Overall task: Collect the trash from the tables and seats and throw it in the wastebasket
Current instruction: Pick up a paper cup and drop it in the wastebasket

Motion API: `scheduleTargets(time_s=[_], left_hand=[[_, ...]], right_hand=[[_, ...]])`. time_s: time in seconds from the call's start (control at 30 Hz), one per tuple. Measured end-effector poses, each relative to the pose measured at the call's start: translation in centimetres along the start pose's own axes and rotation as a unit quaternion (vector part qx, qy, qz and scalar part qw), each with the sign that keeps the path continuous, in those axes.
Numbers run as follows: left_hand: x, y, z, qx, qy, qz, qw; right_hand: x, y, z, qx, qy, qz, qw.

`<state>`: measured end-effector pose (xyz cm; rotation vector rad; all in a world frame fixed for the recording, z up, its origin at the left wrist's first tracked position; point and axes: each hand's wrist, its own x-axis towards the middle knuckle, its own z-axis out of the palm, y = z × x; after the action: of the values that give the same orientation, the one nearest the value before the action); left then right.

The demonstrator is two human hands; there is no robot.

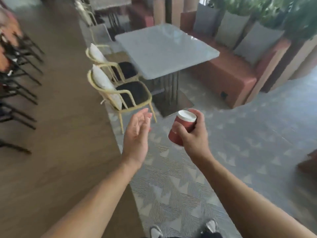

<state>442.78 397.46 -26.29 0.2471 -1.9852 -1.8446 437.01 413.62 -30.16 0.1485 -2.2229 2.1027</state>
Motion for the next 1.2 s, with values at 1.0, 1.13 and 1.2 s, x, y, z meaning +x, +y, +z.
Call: scheduleTargets(time_s=[1.0, 1.13, 1.2], left_hand=[[26.7, 4.4, -42.1, 0.082, 0.263, 0.087, 0.957], [33.9, 5.4, -46.8, 0.079, 0.274, 0.124, 0.95], [36.9, 5.9, -48.8, 0.07, 0.279, 0.136, 0.948]], right_hand=[[17.5, -16.2, 50.6, 0.103, -0.282, -0.124, 0.946], [23.1, -18.5, 56.0, 0.108, -0.273, -0.125, 0.948], [25.3, -19.5, 58.6, 0.111, -0.268, -0.132, 0.948]])
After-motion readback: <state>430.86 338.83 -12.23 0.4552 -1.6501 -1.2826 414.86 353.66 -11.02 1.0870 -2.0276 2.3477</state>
